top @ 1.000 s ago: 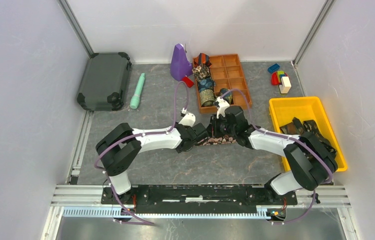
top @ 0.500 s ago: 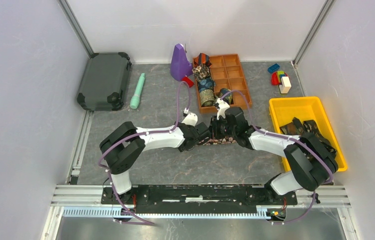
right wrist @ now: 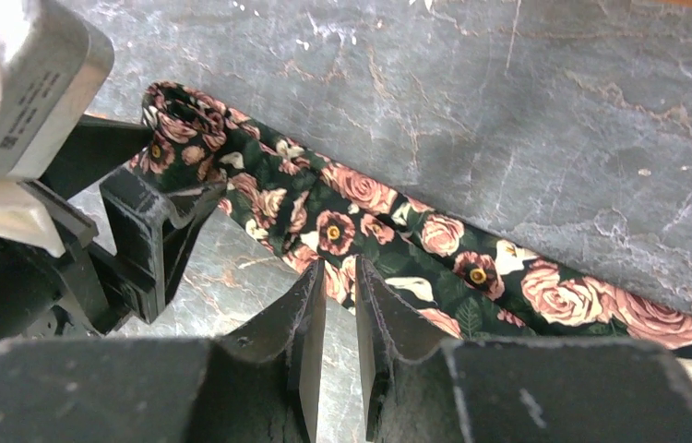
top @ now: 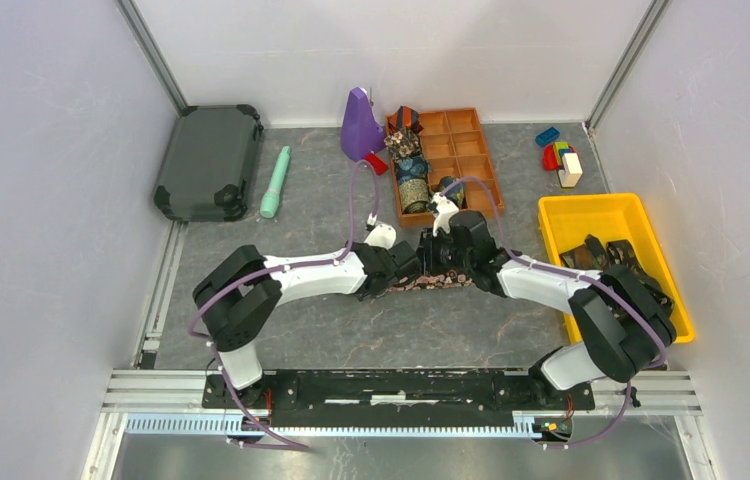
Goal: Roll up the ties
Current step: Roll the tie at the center of the board.
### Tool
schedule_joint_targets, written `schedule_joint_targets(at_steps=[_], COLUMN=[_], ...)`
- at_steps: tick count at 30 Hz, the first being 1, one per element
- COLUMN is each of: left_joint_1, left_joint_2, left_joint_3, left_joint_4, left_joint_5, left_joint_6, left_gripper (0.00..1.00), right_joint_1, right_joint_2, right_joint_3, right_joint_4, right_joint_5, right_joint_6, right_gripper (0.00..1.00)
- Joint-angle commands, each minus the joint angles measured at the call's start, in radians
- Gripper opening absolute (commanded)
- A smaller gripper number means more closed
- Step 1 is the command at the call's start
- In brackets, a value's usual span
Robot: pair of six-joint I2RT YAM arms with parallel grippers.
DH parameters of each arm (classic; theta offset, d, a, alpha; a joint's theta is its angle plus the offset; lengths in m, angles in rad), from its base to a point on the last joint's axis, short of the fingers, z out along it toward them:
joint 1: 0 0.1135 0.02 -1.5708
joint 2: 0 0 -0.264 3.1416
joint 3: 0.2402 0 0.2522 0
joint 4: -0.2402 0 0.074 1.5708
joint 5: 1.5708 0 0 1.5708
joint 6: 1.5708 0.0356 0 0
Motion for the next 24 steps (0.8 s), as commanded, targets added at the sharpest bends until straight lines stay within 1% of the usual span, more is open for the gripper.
schedule_joint_targets(at_steps=[1,4,7,11,16,20,24], left_joint_1=[-0.001,-0.001,0.002,0.035,0.124,0.229,0.318], left_joint_2=[-0.081,-0.101,-0.149,-0.226,-0.354,-0.478,-0.562], left_joint_3=[0.037,0.048,0.041,0.006,-0.103,-0.223,-0.327], left_joint_4=[-0.018,-0.041,-0.052,-0.046,0.024,0.115,0.197], left_joint_5=[0.022,0.035,0.038,0.043,0.121,0.219,0.291], left_joint_6=[-0.030,-0.020,-0.013,0.014,0.042,0.045,0.049], left_gripper=[0.66,0.69,0.71,0.72,0.73,0.73,0.73], right_joint_1=[0.000,0.006,0.019,0.045,0.097,0.161,0.211], right_joint_2=[0.003,0.008,0.011,0.022,0.048,0.092,0.146], right_joint_3=[0.058,0.070,0.075,0.086,0.116,0.164,0.215], right_joint_4=[0.035,0.038,0.055,0.076,0.089,0.080,0.073], right_joint_5=[-0.021,-0.020,-0.019,-0.012,0.012,0.060,0.094], right_joint_6=[0.024,0.033,0.043,0.068,0.104,0.140,0.169], right_gripper=[0.25,0.29,0.38,0.44,0.48,0.53,0.56])
